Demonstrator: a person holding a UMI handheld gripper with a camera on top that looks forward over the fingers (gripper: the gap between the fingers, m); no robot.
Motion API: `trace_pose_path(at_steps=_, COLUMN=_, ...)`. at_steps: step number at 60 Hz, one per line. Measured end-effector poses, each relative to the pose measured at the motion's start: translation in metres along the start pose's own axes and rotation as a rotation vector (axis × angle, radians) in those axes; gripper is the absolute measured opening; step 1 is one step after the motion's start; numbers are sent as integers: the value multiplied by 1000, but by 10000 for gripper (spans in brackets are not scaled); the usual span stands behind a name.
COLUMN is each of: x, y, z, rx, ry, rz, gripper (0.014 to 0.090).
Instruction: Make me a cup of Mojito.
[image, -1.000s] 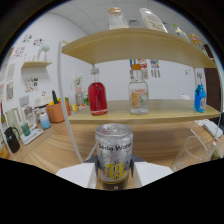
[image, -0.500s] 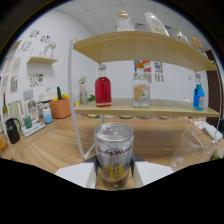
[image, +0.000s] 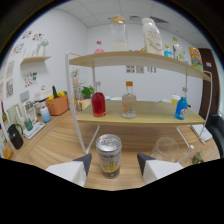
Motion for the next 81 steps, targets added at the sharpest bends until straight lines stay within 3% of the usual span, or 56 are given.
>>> trace_pose_path(at_steps=21, x=42, y=3, z=-91, rx=-179, ry=114, rz=12, gripper=859)
trace_pose_path(at_steps=44, x=80, y=15, z=-110, rx=-209, ry=191, rz=31, gripper=862)
trace_pose_path(at_steps=81, x=90, y=17, z=-113, rx=-221, ry=196, rz=27, gripper=859)
